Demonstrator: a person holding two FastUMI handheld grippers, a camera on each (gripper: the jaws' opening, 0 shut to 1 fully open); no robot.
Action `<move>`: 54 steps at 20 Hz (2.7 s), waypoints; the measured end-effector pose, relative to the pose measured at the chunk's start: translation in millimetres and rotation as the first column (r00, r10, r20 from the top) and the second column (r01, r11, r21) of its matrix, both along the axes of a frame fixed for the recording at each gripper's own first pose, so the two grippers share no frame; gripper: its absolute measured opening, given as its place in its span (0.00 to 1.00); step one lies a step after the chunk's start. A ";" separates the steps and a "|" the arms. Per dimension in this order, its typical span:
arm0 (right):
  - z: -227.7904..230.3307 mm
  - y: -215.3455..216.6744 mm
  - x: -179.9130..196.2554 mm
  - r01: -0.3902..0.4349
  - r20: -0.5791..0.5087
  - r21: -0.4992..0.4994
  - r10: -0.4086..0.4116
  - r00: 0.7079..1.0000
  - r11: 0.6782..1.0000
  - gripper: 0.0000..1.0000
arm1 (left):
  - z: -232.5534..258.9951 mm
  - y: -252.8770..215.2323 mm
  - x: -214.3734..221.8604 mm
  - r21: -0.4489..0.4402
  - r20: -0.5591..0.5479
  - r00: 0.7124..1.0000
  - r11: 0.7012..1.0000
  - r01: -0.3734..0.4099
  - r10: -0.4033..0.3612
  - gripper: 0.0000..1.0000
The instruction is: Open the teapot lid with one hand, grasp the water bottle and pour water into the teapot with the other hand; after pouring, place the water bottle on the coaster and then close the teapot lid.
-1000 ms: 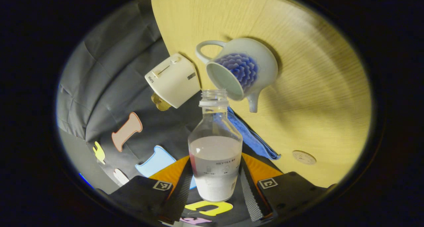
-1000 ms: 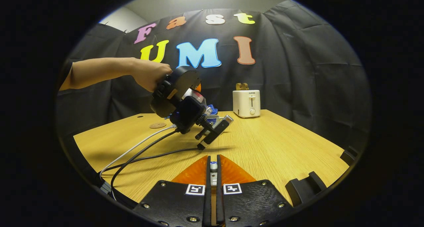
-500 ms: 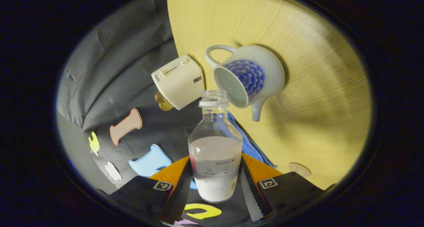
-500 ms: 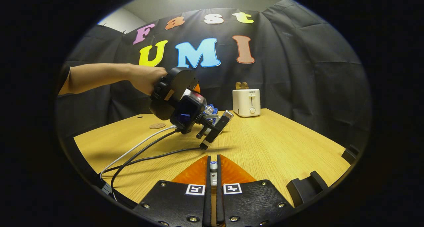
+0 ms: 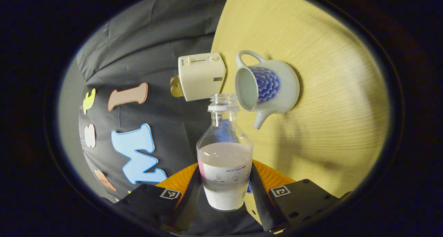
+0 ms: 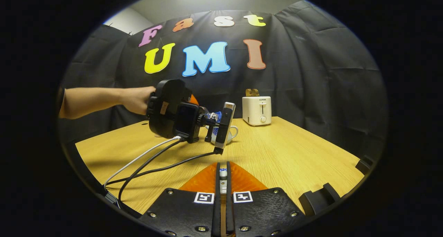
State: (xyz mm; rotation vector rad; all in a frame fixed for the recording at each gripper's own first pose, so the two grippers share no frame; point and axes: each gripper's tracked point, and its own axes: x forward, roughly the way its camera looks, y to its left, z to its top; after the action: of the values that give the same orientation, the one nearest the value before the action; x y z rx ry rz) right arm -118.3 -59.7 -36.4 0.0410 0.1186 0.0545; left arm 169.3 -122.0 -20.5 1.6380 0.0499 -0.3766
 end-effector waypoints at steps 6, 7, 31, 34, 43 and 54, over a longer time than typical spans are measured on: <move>19.5 8.1 12.3 -0.012 0.045 -0.028 0.014 0.999 1.000 0.06 | 11.1 34.7 -12.4 -0.283 -0.009 0.999 0.958 -0.050 0.049 0.87; 15.4 10.1 15.0 -0.021 0.028 -0.017 0.022 0.999 1.000 0.06 | 14.7 43.0 -14.1 -0.348 -0.013 0.998 0.935 -0.062 0.061 0.87; 64.0 47.3 111.2 -0.051 0.110 0.010 0.050 0.993 0.999 0.06 | 38.6 187.5 5.5 -0.976 -0.217 0.965 -0.002 -0.219 0.148 0.86; 63.6 44.5 116.5 -0.048 0.111 0.017 0.045 0.993 0.999 0.06 | 29.7 194.8 27.2 -0.973 -0.231 0.959 -0.015 -0.232 0.166 0.86; 59.3 30.1 124.9 -0.024 0.102 0.028 0.021 0.995 0.999 0.06 | -0.9 197.2 70.1 -0.958 -0.286 0.942 -0.014 -0.288 0.178 0.86; 54.5 29.2 122.9 -0.024 0.084 0.024 0.022 0.996 0.999 0.06 | -4.3 192.2 71.5 -0.957 -0.288 0.943 -0.004 -0.291 0.167 0.93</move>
State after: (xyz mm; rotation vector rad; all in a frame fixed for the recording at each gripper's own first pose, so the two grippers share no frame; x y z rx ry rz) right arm 4.6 -30.4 18.1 0.0625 0.0348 0.0809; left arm 240.8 70.1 -24.8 0.0807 0.0971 -0.1141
